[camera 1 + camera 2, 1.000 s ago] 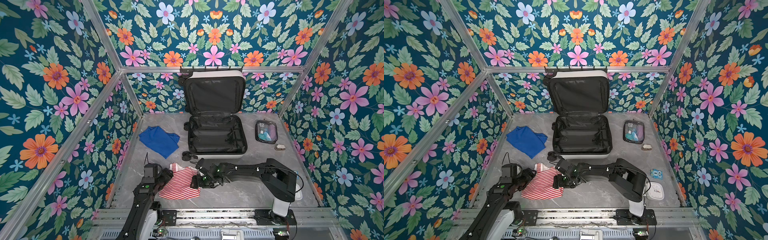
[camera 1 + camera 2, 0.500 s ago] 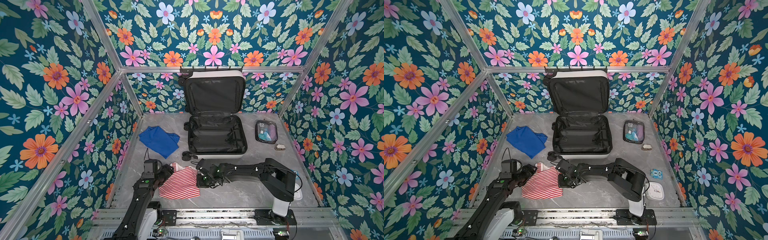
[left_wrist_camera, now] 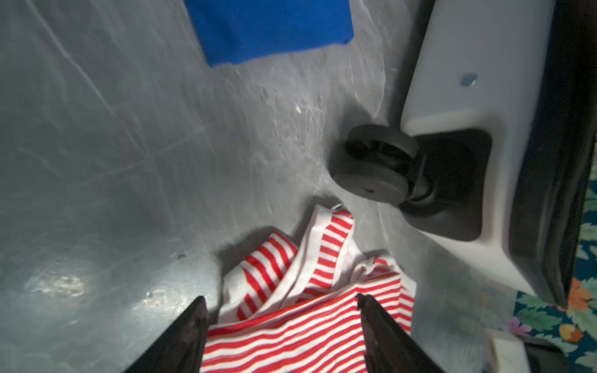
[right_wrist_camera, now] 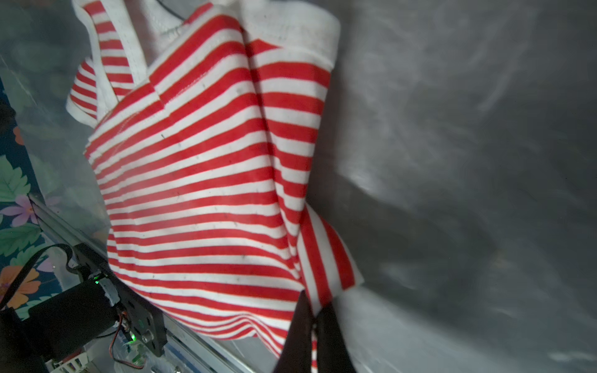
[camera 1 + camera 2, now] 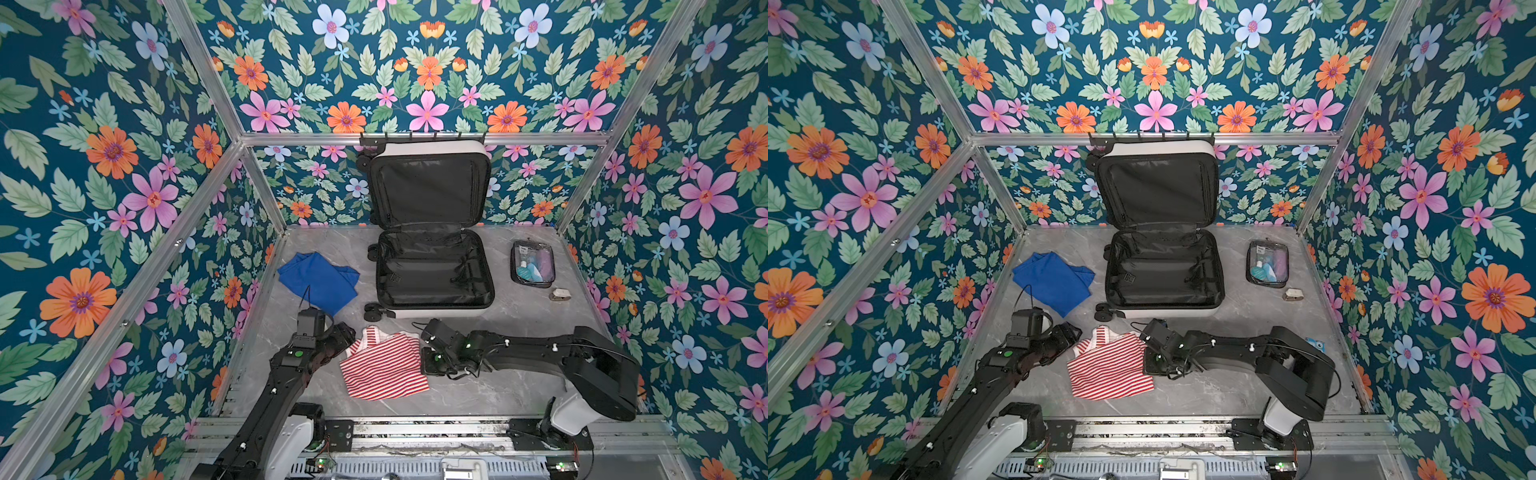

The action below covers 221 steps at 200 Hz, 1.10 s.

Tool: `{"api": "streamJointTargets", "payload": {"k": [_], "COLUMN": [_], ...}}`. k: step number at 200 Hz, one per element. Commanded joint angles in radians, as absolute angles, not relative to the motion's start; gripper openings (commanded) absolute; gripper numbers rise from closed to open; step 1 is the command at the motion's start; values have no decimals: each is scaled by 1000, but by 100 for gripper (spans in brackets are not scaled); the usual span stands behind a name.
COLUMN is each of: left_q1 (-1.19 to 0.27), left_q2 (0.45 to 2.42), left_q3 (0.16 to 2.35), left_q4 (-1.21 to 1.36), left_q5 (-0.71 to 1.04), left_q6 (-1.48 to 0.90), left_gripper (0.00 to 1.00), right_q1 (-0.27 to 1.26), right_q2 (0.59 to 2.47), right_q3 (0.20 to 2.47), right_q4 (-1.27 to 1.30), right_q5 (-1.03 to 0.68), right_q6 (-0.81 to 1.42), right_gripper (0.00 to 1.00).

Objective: Pack the luggage
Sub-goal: 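Lower both grippers onto the red-and-white striped shirt from either side, then grasp the striped shirt edges with the left and right grippers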

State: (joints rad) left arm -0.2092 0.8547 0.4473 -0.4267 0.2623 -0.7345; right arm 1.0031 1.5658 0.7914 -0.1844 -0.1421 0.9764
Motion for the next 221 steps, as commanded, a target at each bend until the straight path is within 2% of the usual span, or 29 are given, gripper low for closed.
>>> {"api": "streamJointTargets", "payload": {"k": [1,36,55,64,73,89,105,124,150,184,221], "left_q1": [-305,-459,-502,-513,-520,-525,-530,-535,-544,-570,-615], "left_q2": [880,926,933,933,934,943,956,972,1014,1075,1150], "left_q3": [457,435,398,382,366,347,332,310,286,275,266], "left_q4": [-472,-431,-365,-332,-301,-254,-213,-157,-83,-43,-2], "left_q5": [159,142,170,178,187,198,205,211,222,208,187], "left_q6": [-760,-833,-864,-877,-887,-896,-901,-912,-923,-919,-929], "left_gripper": [76,76,77,77,77,77,77,77,76,75,72], "right_q1": [964,922,914,913,914,913,913,913,906,905,904], "right_q2": [1491,1389,1364,1361,1361,1360,1355,1350,1371,1438,1497], "right_q3": [723,661,647,646,647,649,649,653,668,690,711], "right_q4": [-215,-281,-288,-290,-296,-297,-296,-301,-292,-259,-218], "right_q5": [-109,-75,-68,-66,-62,-56,-51,-37,-40,-69,-109], "right_q6": [987,963,959,959,963,971,974,974,971,976,985], "right_gripper": [0,0,6,15,33,57,70,77,81,79,62]}}
